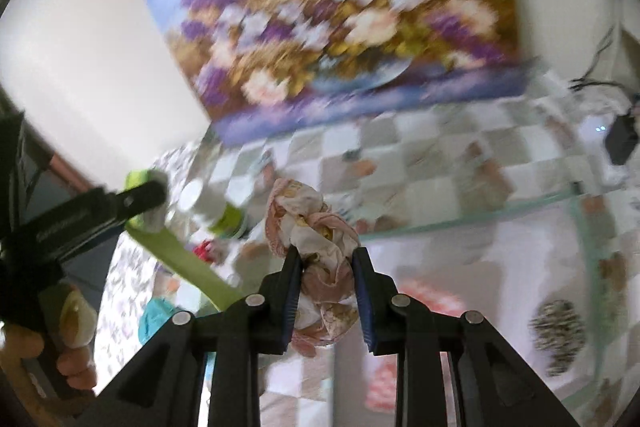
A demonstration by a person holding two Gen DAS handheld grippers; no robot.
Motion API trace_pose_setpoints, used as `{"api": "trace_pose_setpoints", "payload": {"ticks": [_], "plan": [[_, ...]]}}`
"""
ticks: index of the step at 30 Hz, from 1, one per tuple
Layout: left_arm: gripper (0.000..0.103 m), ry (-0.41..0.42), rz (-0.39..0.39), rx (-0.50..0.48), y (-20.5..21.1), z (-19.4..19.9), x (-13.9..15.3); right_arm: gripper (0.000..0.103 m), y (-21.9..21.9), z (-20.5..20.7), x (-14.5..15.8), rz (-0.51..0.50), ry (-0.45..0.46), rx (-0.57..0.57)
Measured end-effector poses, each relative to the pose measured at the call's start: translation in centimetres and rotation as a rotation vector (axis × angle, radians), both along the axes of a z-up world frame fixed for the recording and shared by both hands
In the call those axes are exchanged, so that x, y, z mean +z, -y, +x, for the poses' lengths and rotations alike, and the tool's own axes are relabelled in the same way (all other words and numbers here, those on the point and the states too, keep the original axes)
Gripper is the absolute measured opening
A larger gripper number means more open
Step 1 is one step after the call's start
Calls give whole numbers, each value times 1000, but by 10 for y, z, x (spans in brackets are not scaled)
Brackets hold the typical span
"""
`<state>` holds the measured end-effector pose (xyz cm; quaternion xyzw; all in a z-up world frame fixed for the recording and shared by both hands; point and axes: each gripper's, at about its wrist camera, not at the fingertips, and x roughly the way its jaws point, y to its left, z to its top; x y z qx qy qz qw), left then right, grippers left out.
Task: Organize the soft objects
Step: 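Lift and carry the pink fabric and green box over the tray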
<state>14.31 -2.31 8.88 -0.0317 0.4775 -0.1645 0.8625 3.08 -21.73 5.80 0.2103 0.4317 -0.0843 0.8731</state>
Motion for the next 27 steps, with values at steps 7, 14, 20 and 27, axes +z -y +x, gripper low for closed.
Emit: {"api": "trace_pose_setpoints", "payload": {"ticks": [7, 14, 20, 27], "plan": [[71, 33, -3, -51, 21, -16, 10, 27, 42, -24, 18, -33, 12, -142], [71, 8, 29, -13, 15, -9, -1, 27, 56, -36, 19, -18, 12, -174], [72, -62, 12, 44, -4, 6, -19, 27, 54, -31, 7, -13, -24, -167], [72, -162, -123, 78, -29, 20, -31, 27, 54, -31, 4, -12, -35, -167]]}}
